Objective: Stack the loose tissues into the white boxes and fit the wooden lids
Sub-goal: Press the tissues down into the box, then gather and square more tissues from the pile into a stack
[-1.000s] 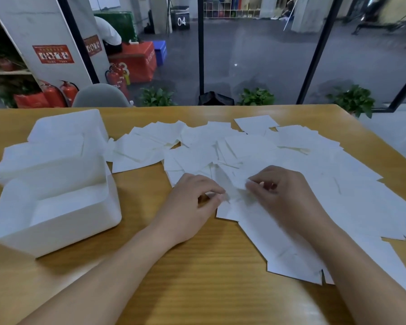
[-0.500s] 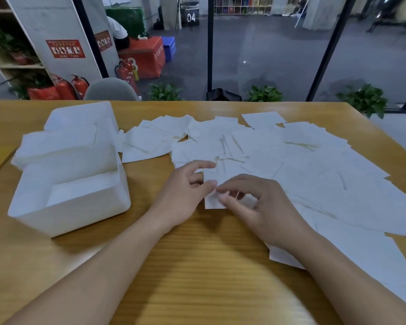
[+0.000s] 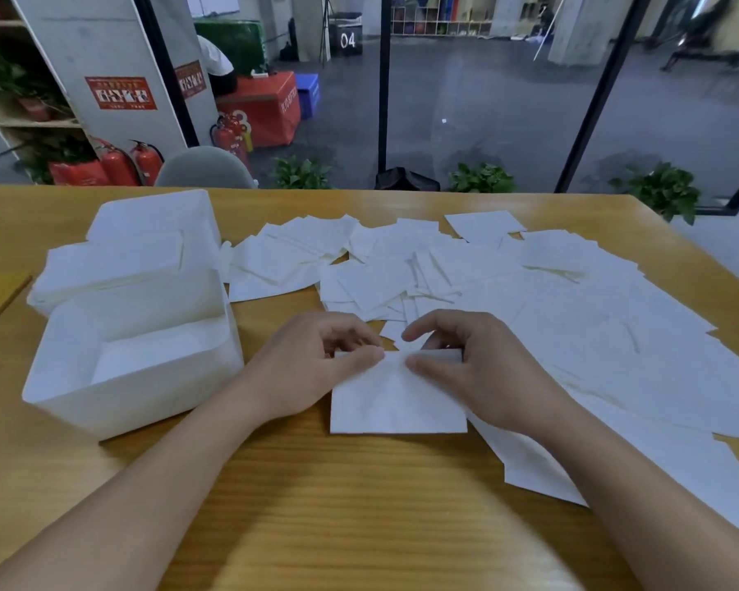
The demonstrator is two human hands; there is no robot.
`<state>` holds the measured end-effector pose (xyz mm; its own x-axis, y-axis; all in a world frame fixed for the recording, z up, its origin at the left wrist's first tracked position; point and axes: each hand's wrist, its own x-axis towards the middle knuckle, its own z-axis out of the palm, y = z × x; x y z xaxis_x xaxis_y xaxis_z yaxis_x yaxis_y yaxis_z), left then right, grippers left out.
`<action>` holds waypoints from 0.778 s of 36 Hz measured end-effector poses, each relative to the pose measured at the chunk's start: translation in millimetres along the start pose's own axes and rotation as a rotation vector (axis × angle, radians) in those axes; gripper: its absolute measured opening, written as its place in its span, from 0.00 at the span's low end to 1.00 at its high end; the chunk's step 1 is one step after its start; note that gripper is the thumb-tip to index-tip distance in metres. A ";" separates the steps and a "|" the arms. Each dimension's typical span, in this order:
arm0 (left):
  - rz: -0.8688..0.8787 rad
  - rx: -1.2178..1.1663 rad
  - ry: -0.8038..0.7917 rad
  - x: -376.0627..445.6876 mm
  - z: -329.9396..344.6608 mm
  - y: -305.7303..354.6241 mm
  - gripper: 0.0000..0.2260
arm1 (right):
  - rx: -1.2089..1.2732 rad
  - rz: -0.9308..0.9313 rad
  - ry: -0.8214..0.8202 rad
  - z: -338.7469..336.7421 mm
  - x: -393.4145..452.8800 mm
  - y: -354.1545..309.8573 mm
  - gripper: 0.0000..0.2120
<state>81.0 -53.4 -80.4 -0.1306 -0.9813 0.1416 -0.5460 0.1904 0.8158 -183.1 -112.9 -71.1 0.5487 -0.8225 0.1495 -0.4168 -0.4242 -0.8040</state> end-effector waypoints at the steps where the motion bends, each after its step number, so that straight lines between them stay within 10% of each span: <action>1: -0.006 0.024 -0.016 1.0 -1.1 -0.7 0.06 | -0.028 0.023 -0.015 3.3 1.5 -0.6 0.07; 28: -0.056 0.218 -0.014 0.3 -13.6 -15.0 0.07 | -0.885 -0.256 0.037 32.4 67.9 11.3 0.13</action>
<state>100.5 -57.0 -85.0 -0.1062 -0.9902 0.0904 -0.7188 0.1393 0.6811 -127.1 -161.3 -88.7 0.6838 -0.6684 0.2927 -0.6962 -0.7177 -0.0126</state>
